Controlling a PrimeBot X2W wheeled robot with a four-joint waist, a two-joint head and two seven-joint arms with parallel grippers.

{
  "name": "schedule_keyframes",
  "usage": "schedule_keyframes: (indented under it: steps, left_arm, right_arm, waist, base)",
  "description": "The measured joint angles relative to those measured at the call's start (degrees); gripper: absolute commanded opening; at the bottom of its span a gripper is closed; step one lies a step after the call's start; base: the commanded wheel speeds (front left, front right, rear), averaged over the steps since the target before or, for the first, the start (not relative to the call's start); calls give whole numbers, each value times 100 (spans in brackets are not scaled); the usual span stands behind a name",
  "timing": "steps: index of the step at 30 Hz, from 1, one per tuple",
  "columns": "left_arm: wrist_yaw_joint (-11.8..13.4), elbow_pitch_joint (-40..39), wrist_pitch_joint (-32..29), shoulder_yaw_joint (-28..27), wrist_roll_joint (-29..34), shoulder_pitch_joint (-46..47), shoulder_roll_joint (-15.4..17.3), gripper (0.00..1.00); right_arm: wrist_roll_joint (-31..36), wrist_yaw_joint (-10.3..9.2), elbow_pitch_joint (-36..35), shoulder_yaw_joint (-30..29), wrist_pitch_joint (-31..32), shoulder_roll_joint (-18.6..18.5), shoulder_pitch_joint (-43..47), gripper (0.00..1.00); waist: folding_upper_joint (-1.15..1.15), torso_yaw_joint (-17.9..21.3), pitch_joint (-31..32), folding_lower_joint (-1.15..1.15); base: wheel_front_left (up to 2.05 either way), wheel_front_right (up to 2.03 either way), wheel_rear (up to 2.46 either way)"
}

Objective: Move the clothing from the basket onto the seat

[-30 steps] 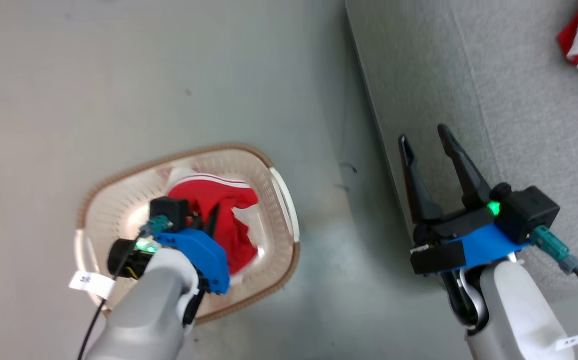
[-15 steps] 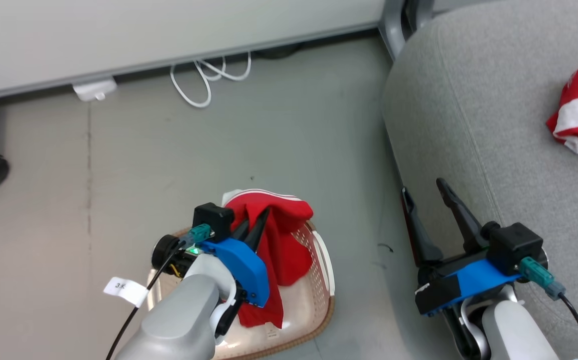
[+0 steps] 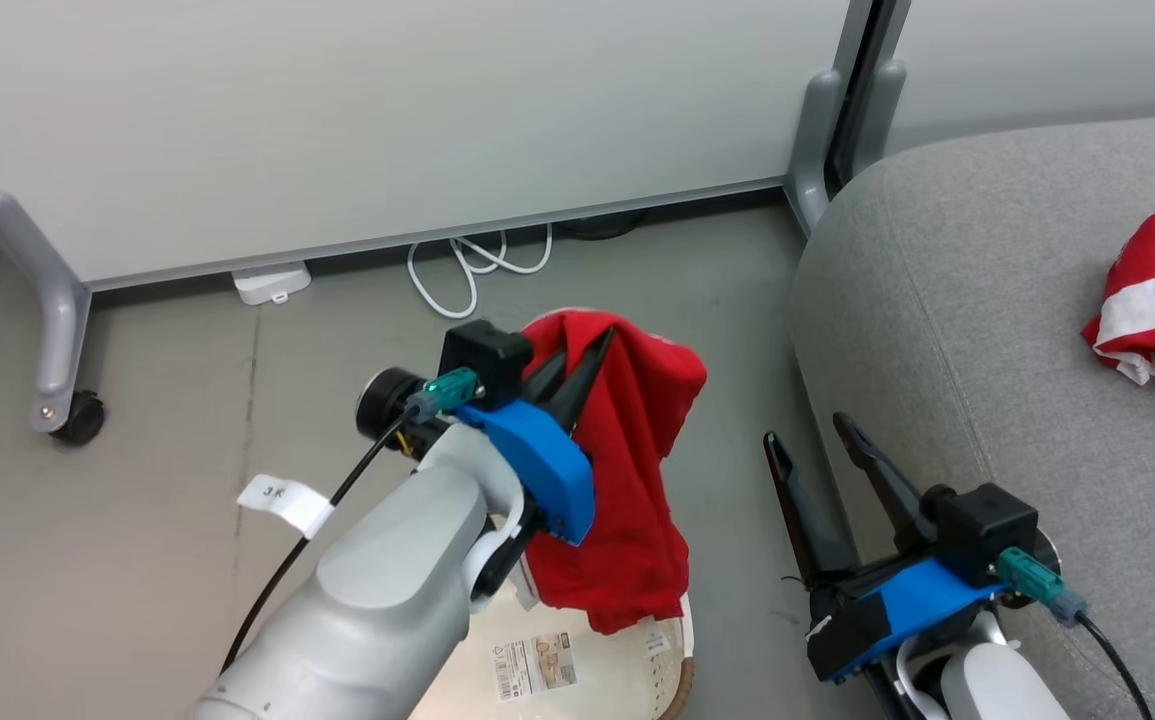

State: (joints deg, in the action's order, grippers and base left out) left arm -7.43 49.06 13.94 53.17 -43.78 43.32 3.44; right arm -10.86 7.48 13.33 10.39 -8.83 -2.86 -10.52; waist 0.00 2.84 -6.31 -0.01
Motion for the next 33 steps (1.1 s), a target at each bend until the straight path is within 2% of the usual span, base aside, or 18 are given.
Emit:
schedule_keyframes:
  steps: [17,27,33]
  left_arm:
    - [0,-449,-109,619,-407,776,-54,0]
    - [34,-563,-119,889,-742,883,-55,0]
    - [47,-580,-97,1056,-870,971,-56,0]
  right_arm:
    - [-65,0,23,293,172,0,48,100]
    - [-88,0,38,446,220,0,33,100]
    - [-46,0,248,725,448,1,-344,100]
  waist:
    - [0,55,207,1]
    - [0,115,223,1]
    - [0,103,186,1]
  base:
    - [0,0,0]
    - [0,0,0]
    - [0,0,0]
